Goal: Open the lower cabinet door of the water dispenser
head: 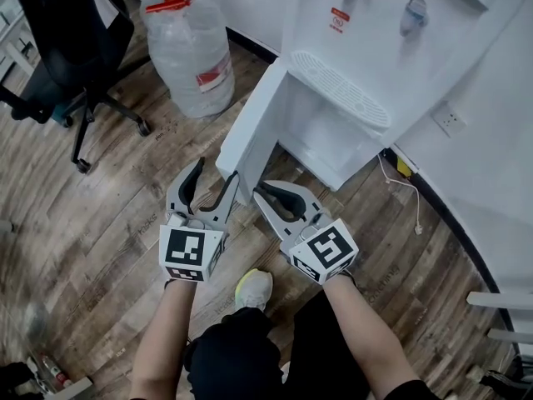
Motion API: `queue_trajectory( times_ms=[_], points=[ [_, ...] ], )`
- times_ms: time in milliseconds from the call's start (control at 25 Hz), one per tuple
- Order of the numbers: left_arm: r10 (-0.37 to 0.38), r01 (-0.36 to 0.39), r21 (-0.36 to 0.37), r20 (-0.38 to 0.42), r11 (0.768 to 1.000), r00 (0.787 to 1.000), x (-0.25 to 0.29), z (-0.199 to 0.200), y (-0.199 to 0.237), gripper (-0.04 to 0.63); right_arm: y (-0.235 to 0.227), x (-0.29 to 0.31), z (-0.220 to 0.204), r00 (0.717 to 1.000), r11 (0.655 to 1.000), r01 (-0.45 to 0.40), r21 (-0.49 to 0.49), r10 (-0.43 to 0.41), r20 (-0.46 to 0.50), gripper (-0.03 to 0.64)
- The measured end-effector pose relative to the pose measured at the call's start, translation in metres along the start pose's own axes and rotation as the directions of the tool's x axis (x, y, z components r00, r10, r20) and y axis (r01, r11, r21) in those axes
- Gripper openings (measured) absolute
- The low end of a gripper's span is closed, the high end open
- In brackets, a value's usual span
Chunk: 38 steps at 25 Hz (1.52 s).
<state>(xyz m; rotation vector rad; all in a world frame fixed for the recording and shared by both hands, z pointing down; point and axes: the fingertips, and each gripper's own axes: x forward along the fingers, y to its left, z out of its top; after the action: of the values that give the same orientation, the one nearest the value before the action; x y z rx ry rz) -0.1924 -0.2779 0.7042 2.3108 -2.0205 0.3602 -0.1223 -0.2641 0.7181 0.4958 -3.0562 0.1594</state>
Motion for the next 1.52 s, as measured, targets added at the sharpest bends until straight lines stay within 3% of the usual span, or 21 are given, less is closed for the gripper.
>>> queue_trajectory(
  times_ms=[1200,1520],
  points=[
    [0.129,-0.130,-0.055,-0.024,0.990,0.991,0.005,-0.014,0.080,0.256,0.004,0.047,0.007,0.998,0.998,-0.058,0.006,0.058,-0.007,0.028],
    [0.153,-0.155,-0.035,-0.033,0.987,0.988,0.010,-0.015,0.103,0.256,0.004,0.061,0.007,0.998,0.998,-0.068,0.008,0.068,-0.007,0.026]
  ],
)
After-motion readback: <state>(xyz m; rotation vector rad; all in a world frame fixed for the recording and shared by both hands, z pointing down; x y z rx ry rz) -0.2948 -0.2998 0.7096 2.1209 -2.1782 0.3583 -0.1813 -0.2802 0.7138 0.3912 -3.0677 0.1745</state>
